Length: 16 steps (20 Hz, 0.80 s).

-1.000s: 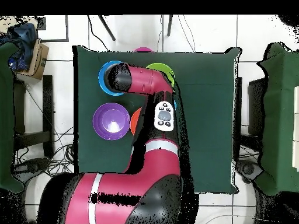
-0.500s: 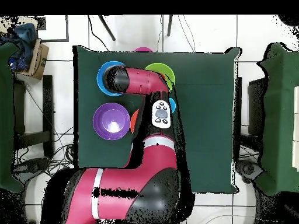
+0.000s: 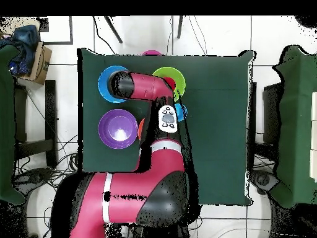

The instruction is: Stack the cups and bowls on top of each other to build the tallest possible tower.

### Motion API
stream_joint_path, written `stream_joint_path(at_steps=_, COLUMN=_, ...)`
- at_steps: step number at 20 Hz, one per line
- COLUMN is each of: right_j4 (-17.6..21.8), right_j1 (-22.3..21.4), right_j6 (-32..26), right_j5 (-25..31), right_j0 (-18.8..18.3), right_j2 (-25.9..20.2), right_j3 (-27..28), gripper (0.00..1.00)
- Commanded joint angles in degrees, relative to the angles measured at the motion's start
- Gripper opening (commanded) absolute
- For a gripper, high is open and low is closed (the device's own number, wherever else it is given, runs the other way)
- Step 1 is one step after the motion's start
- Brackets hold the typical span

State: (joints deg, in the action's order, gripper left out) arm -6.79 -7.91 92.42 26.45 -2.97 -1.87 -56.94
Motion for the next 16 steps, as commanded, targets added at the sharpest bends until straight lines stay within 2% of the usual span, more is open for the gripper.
stream_joint_path(at_steps=1, right_j4=3.1, right_j1=6.2, right_j6=-4.6, right_j5=5.7, right_j0=0.2, right_j2=-8.5, right_j3=5.2, gripper=1.0)
stream_joint_path(at_steps=8, right_j4=4.4, right_j1=8.9, right_j6=-11.5, right_j5=8.3, right_j0=-1.5, right_j2=-13.7, right_j3=6.4, gripper=1.0)
stream_joint_path(at_steps=9, right_j4=4.6, right_j1=8.7, right_j6=-11.8, right_j5=7.2, right_j0=-2.1, right_j2=-14.8, right_j3=5.5, gripper=0.0)
stream_joint_path(at_steps=11, right_j4=4.4, right_j1=8.5, right_j6=-13.2, right_j5=5.9, right_j0=-3.4, right_j2=-16.8, right_j3=4.1, gripper=0.0)
stream_joint_path(at_steps=12, right_j4=4.6, right_j1=8.5, right_j6=-14.3, right_j5=6.7, right_j0=-3.7, right_j2=-17.4, right_j3=4.2, gripper=0.0)
stream_joint_path(at_steps=13, right_j4=4.7, right_j1=8.6, right_j6=-15.9, right_j5=10.5, right_j0=-3.8, right_j2=-17.7, right_j3=5.2, gripper=0.0)
stream_joint_path(at_steps=16, right_j4=5.9, right_j1=8.2, right_j6=-16.8, right_j5=10.4, right_j0=-4.5, right_j2=-18.8, right_j3=4.7, gripper=0.0)
